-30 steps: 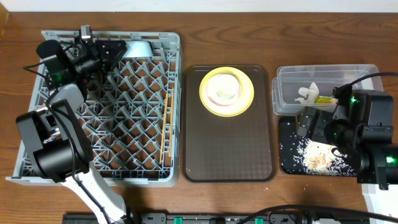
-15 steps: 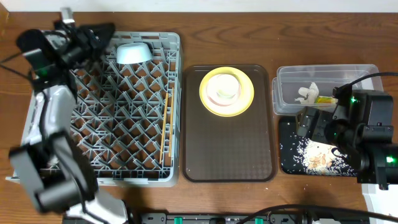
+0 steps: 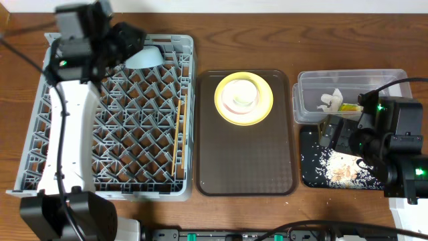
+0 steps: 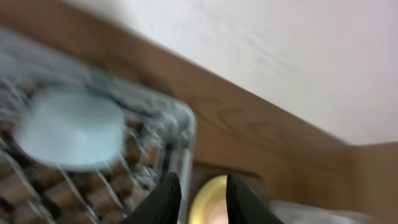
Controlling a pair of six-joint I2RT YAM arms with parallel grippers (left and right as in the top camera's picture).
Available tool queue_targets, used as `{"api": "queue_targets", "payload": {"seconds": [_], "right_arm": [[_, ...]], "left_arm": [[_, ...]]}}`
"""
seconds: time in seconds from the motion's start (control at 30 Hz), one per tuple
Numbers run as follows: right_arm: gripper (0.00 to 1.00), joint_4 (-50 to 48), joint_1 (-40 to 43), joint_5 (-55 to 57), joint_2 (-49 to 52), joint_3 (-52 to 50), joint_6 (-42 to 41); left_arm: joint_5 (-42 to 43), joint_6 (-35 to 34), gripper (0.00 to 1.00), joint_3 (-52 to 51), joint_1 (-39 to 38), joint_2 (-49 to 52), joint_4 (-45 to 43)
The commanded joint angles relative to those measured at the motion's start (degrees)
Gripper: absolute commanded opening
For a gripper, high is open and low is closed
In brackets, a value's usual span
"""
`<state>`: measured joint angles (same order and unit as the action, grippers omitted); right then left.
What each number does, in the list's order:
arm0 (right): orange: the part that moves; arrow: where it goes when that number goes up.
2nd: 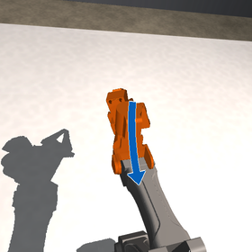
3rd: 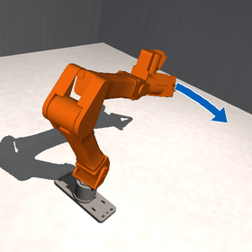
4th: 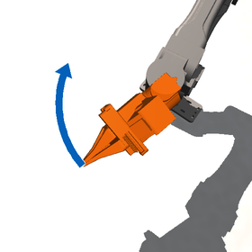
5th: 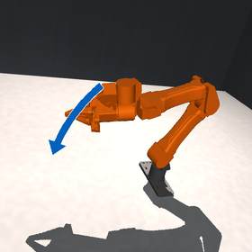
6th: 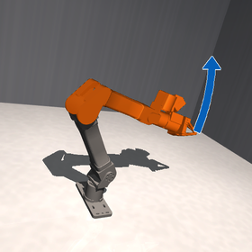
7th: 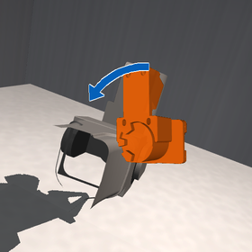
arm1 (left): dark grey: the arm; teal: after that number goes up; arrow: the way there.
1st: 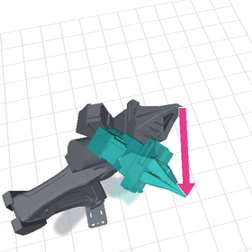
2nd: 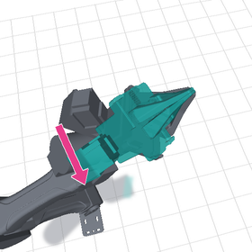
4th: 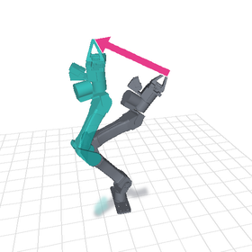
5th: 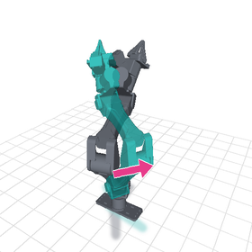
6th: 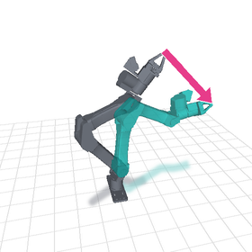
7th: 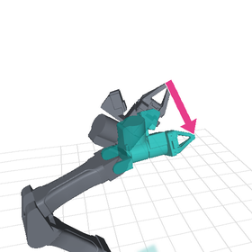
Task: Sort waste into correct bins and load items into the dishwasher
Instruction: 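Withdraw the left gripper from the rack toward the brown tray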
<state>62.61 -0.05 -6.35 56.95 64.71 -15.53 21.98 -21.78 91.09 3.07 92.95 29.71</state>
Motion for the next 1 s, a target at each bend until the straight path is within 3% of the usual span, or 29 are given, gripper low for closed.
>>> {"api": "queue_targets", "payload": {"seconds": [0.0, 0.07, 0.27, 0.5, 0.87, 0.97], "right_arm": [[0.99, 0.09, -0.07, 0.52, -0.04, 0.09, -0.52], [0.99, 0.09, -0.07, 0.52, -0.04, 0.09, -0.52], [0.99, 0.09, -0.07, 0.52, -0.04, 0.09, -0.52], [0.99, 0.09, -0.07, 0.52, -0.04, 0.09, -0.52], [0.99, 0.09, -0.07, 0.52, -0.04, 0.09, -0.52], [0.99, 0.09, -0.07, 0.52, -0.04, 0.09, -0.52]], "left_arm": [[-21.73, 10.1, 0.27, 2.58, -3.34, 0.76, 0.26], [-26.56, 12.04, 0.26, 2.58, -4.59, 2.05, 0.26], [-27.36, 14.71, 0.27, 2.58, -4.33, 9.05, 0.55], [-26.97, 14.73, 0.27, 2.58, -3.74, 15.26, -0.48], [-26.93, 14.69, 0.27, 2.58, -3.74, 16.17, 3.23], [-21.57, 14.69, 0.27, 2.58, -3.76, 15.89, 5.9]]}}
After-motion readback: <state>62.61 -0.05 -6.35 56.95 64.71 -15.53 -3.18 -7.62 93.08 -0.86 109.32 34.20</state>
